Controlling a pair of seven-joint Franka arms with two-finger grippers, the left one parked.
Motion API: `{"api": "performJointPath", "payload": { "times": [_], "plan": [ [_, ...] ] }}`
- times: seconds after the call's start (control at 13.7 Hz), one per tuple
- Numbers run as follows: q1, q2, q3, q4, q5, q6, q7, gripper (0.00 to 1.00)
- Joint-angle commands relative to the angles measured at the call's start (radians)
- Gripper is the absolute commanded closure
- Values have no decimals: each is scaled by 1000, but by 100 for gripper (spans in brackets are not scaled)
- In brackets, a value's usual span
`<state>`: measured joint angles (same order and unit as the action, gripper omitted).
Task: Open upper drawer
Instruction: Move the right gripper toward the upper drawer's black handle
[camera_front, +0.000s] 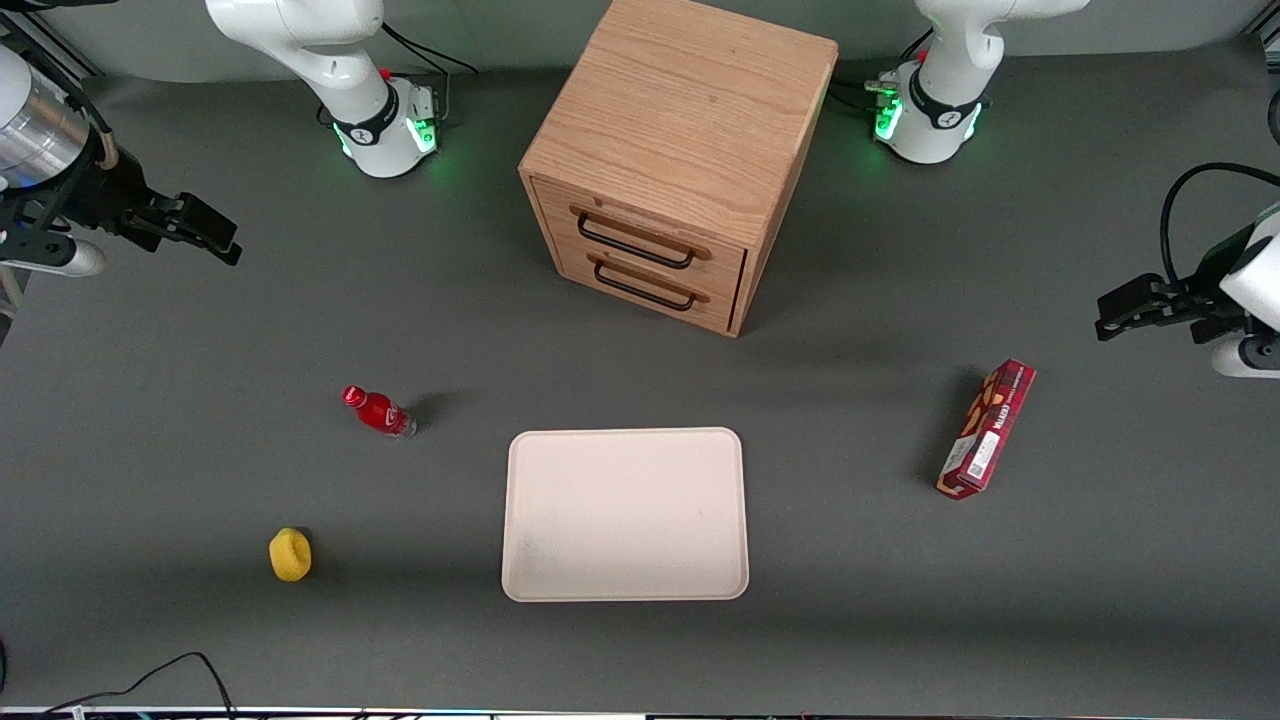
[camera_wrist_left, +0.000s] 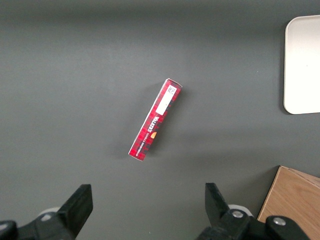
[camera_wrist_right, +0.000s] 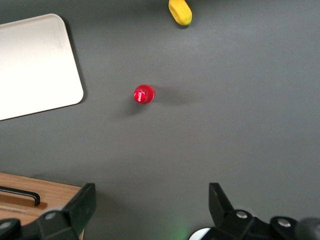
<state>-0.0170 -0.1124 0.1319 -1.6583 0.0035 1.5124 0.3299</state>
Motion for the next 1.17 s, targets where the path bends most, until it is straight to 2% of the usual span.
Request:
{"api": "performJointPath", "payload": {
  "times": [0.0, 0.29, 0.36, 0.58, 0.73, 0.8, 0.88, 1.02, 1.09],
  "plan": [
    [-3, 10, -1, 28, 23, -24, -20, 0],
    [3, 34, -3, 35, 24, -24, -26, 0],
    [3, 39, 2, 38, 27, -24, -72, 0],
    [32, 54, 14, 66, 94, -24, -216, 0],
    [40, 91, 81, 96, 101, -17, -230, 0],
    [40, 108, 133, 119, 133, -24, -276, 0],
    [38, 117, 171, 124, 192, -21, -354, 0],
    [40, 161, 193, 126, 336, -17, -522, 0],
    [40, 181, 207, 126, 387, -15, -595, 0]
  ]
}}
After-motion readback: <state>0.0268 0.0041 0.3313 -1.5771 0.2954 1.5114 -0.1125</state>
